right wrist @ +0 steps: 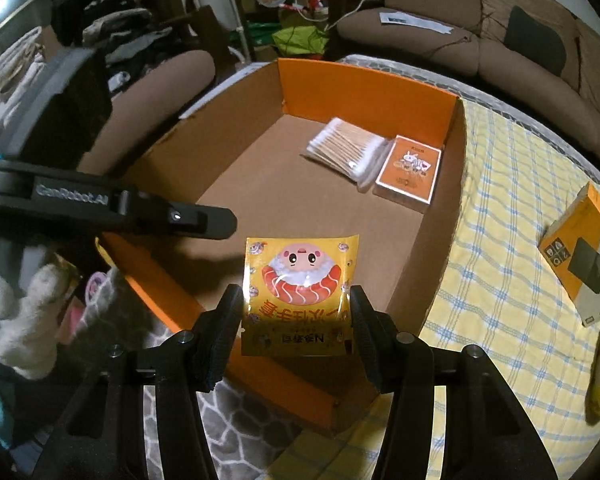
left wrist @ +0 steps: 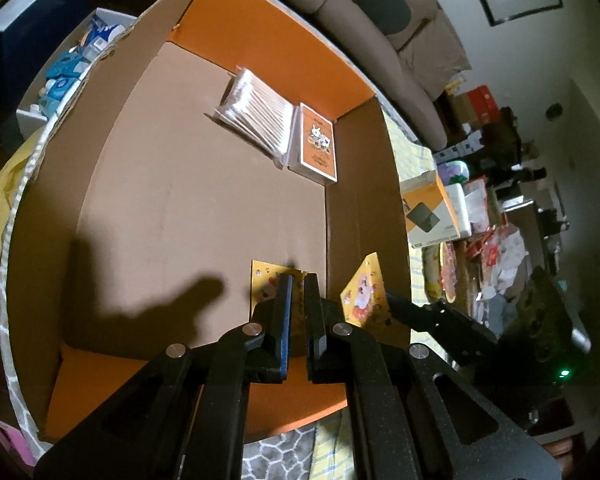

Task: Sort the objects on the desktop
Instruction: 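Lower both sushi packets into the cardboard box and open both grippers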

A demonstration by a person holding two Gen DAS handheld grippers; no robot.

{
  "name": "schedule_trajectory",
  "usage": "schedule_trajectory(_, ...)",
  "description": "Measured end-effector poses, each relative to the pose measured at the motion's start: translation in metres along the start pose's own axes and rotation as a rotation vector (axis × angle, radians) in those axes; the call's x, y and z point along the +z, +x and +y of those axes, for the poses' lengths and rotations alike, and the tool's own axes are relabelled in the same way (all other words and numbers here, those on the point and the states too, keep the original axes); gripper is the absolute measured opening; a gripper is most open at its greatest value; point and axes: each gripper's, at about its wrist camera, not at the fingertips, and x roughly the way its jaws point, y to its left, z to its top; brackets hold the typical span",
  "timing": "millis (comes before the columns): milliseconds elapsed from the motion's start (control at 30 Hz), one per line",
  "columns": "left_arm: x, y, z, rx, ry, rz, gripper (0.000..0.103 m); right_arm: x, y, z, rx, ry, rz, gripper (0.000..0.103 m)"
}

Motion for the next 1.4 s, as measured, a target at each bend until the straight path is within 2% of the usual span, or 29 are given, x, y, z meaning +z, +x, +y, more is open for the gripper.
schedule_trajectory(233, 0.005, -0.007, -0.003, -0.012, -0.006, -0.03, 0.004, 0.003, 0.009, 0.001, 0.009, 0.002, 0.008, 0.059)
schedule_trajectory(500, 0.007, -0.008, -0.005, -0.017, -0.011, -0.023, 0.008, 0.002, 0.009, 0.003, 0.021, -0.009, 0.026, 0.066)
schedule_trajectory(667, 0.007, -0.008, -0.008, -0.024, -0.002, -0.027, 0.009, 0.004, 0.001, -0.012, 0.07, 0.067, 0.01, 0.07)
schedule_trajectory(767, 0.007, -0.009, -0.008, -0.026, -0.005, -0.03, 0.017, 0.006, -0.009, -0.024, 0.112, 0.13, -0.023, 0.071)
schedule_trajectory(867, 0.007, -0.01, -0.009, -0.027, -0.003, -0.033, 0.021, 0.008, -0.02, -0.032, 0.111, 0.164, -0.061, 0.071)
schedule_trajectory(967, 0.007, -0.009, -0.009, -0.028, 0.0, -0.034, 0.031, 0.008, -0.029, -0.044, 0.109, 0.198, -0.095, 0.073)
schedule_trajectory(1033, 0.008, -0.009, -0.011, -0.031, 0.007, -0.034, 0.034, 0.008, -0.032, -0.05, 0.11, 0.218, -0.105, 0.076)
schedule_trajectory(1133, 0.007, -0.008, -0.014, -0.027, 0.016, -0.039, 0.042, 0.006, -0.035, -0.058, 0.095, 0.236, -0.112, 0.076)
schedule_trajectory(1233, 0.007, -0.007, -0.015, -0.02, 0.02, -0.045, 0.054, 0.005, -0.039, -0.064, 0.091, 0.246, -0.119, 0.076)
schedule_trajectory(1300, 0.006, -0.006, -0.016, -0.013, 0.01, -0.049, 0.077, 0.002, -0.041, -0.068, 0.082, 0.25, -0.125, 0.078)
schedule_trajectory(1400, 0.006, -0.006, -0.015, -0.042, -0.005, -0.055, 0.096, -0.001, -0.044, -0.075, 0.069, 0.254, -0.146, 0.087)
